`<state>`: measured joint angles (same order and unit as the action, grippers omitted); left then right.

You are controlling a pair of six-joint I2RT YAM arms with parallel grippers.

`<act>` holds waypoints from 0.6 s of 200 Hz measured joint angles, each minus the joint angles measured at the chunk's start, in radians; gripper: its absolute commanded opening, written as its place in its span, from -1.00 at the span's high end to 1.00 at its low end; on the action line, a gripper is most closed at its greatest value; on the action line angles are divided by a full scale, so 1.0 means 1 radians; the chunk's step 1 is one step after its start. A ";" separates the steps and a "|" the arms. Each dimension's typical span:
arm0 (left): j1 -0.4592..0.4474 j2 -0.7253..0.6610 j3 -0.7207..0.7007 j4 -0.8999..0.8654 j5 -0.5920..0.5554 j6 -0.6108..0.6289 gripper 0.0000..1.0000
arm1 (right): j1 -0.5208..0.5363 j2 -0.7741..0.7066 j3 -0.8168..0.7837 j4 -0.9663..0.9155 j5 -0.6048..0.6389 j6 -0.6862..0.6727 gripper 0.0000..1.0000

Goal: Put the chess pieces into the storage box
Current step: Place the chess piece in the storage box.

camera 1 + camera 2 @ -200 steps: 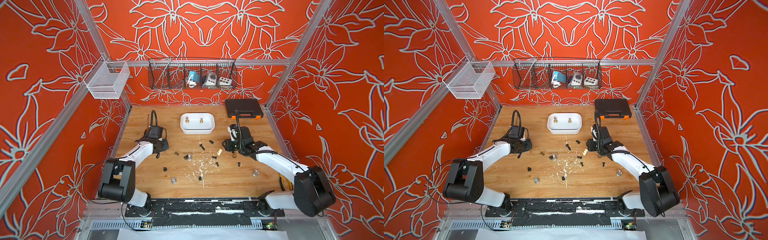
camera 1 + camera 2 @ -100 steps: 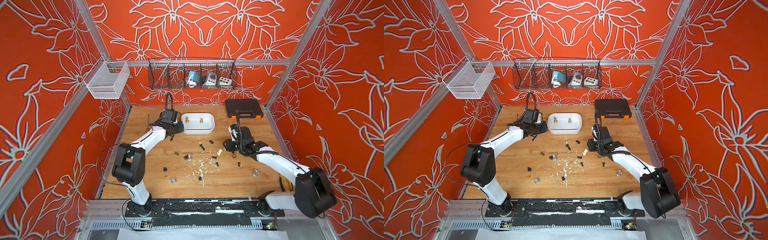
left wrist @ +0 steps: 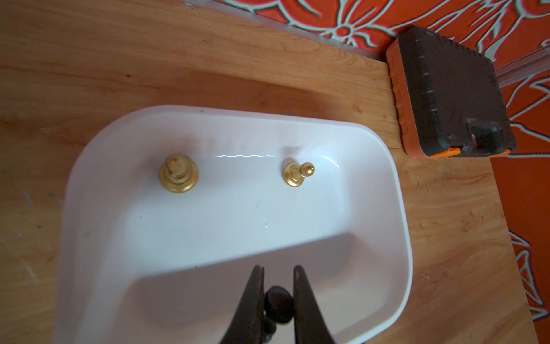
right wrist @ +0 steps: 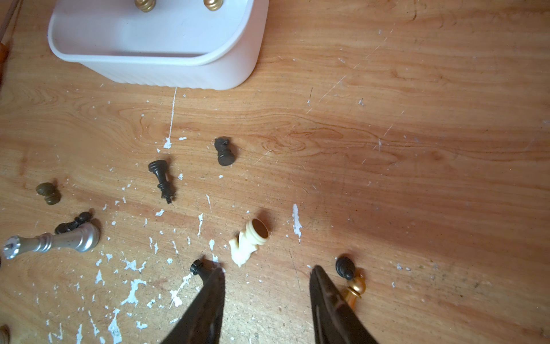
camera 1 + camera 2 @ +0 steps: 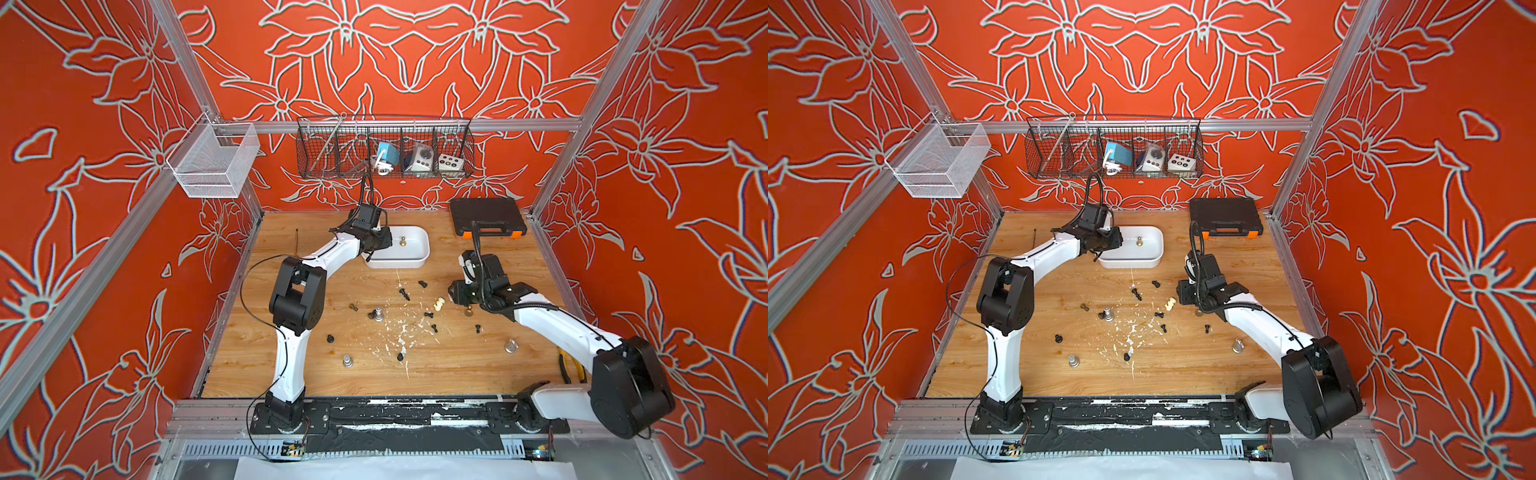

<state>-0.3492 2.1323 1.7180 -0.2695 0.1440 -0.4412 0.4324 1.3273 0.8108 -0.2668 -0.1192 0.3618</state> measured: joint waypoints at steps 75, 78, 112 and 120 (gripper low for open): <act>-0.006 0.077 0.068 0.000 0.016 0.002 0.66 | 0.000 0.010 0.006 -0.003 0.000 0.008 0.03; -0.006 0.079 0.069 0.000 0.016 0.003 0.65 | 0.000 0.010 0.006 -0.003 0.000 0.008 0.03; -0.006 0.089 0.071 0.000 0.017 0.002 0.51 | 0.000 0.010 0.007 -0.004 0.000 0.015 0.03; -0.006 0.090 0.071 0.000 0.017 0.001 0.46 | 0.000 0.010 0.007 -0.004 0.000 0.016 0.03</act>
<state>-0.3553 2.2223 1.7889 -0.2691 0.1612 -0.4400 0.4324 1.3376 0.8177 -0.2707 -0.1196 0.3779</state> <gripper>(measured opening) 0.235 0.486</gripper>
